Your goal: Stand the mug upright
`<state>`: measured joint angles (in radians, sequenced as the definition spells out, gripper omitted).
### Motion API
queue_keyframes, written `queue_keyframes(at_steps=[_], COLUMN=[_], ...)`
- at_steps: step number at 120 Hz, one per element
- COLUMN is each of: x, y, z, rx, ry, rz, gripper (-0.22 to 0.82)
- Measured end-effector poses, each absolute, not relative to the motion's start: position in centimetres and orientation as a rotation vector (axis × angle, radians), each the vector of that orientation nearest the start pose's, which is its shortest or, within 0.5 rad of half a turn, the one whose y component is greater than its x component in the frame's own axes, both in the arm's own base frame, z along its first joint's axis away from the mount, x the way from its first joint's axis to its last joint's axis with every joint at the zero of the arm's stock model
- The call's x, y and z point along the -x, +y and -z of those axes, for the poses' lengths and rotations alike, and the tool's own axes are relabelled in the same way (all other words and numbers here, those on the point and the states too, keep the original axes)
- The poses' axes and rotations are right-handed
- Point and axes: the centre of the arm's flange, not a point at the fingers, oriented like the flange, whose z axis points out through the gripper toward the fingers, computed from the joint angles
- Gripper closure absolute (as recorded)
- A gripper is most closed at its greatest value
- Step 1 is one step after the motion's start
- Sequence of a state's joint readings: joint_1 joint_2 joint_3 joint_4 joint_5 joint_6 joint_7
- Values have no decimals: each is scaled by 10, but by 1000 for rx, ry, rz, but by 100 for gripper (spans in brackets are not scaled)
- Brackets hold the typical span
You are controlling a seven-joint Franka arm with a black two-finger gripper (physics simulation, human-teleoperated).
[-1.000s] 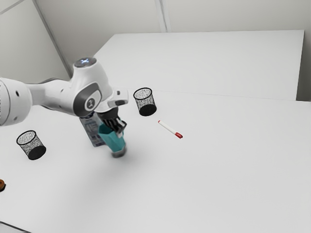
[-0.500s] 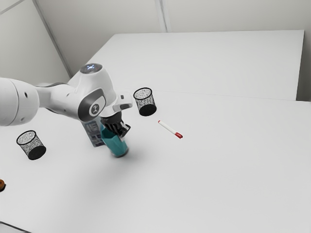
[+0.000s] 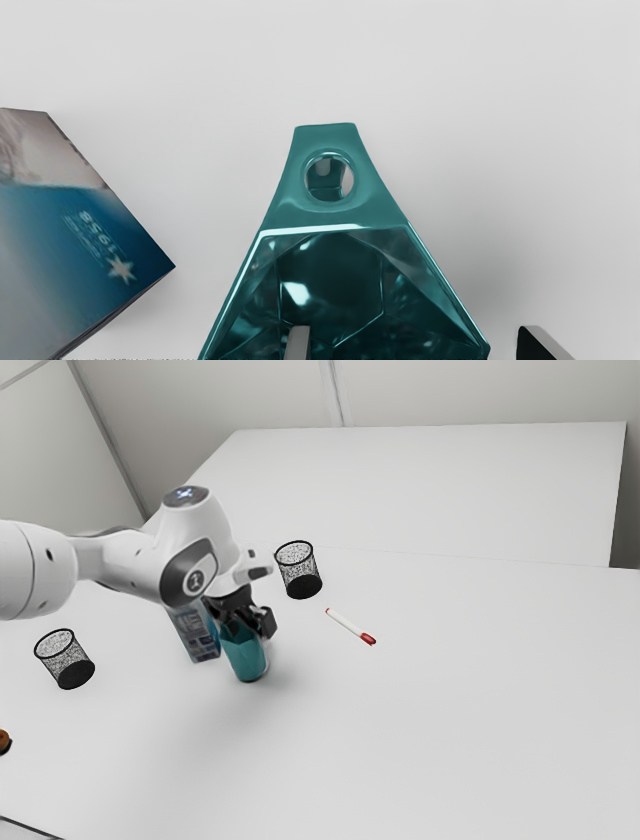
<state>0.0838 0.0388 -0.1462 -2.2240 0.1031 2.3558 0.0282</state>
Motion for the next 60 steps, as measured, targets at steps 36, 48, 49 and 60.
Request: queue_keyframes(at_steps=[36,48,49,60], x=[-533,-534,-534,-537], y=[-35,-48,-50,-58], z=[-421,-438,-439,-456], rx=[3043,3044,3046,3067], ry=[230,257,258,253], rz=[255,246,245,225], gripper=[5,4,4,3])
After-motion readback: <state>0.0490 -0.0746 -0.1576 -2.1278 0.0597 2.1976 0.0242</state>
